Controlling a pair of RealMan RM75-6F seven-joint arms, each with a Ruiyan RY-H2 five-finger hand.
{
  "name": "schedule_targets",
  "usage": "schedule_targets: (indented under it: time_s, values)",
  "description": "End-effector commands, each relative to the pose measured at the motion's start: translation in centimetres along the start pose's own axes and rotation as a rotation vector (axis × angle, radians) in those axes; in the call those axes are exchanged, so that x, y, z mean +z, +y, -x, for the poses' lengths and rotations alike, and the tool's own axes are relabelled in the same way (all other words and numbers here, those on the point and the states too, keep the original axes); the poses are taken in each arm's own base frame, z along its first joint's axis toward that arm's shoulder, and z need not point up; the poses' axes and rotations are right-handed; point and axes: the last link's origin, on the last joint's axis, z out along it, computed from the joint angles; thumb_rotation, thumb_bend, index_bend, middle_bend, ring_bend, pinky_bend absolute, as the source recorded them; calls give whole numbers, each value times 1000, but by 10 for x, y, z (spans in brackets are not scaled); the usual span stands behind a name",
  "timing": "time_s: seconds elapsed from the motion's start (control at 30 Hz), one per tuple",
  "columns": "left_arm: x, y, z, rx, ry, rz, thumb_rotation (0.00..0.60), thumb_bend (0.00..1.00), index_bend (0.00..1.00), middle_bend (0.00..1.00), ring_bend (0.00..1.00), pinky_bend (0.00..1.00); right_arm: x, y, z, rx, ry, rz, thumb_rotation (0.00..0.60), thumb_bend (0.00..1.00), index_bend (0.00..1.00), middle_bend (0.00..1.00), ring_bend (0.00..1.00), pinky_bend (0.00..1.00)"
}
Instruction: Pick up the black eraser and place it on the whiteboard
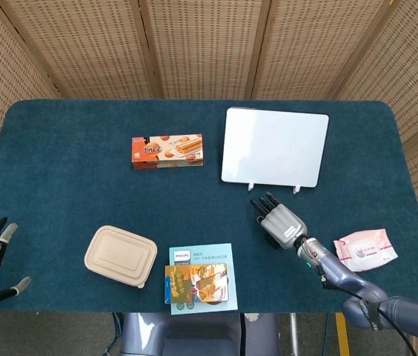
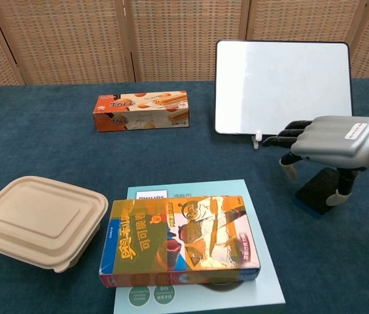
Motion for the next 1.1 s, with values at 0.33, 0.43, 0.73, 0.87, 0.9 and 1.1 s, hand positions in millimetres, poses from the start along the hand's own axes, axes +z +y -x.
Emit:
schedule_targets:
  time_s: [0.33, 0.43, 0.73, 0.87, 0.9, 1.1]
  values:
    - [0, 0, 0, 1, -2, 1, 600, 0, 0, 0, 0, 0, -3, 7, -2, -34, -6, 30, 600, 53, 388, 0, 0, 0]
    - [0, 0, 0, 0, 0, 1, 600, 0, 0, 0, 0, 0, -5, 8, -3, -39, -12, 45, 600, 53, 388, 0, 0, 0]
    - [0, 0, 0, 0, 0, 2, 600, 0, 0, 0, 0, 0, -7, 16, -1, -55, -40, 84, 600, 53, 389, 0, 0, 0]
    - [0, 0, 0, 1, -1, 2, 600, 0, 0, 0, 0, 0, -8, 18, 2, -58, -56, 91, 600, 53, 388, 0, 0, 0]
    - [0, 0, 0, 1, -1, 3, 600, 0, 0, 0, 0, 0, -8, 19, 3, -58, -60, 92, 600, 53, 388, 0, 0, 0]
    - [0, 1, 0, 1, -2, 3, 600, 0, 0, 0, 0, 0, -8, 20, 9, -58, -74, 96, 600, 53, 388, 0, 0, 0]
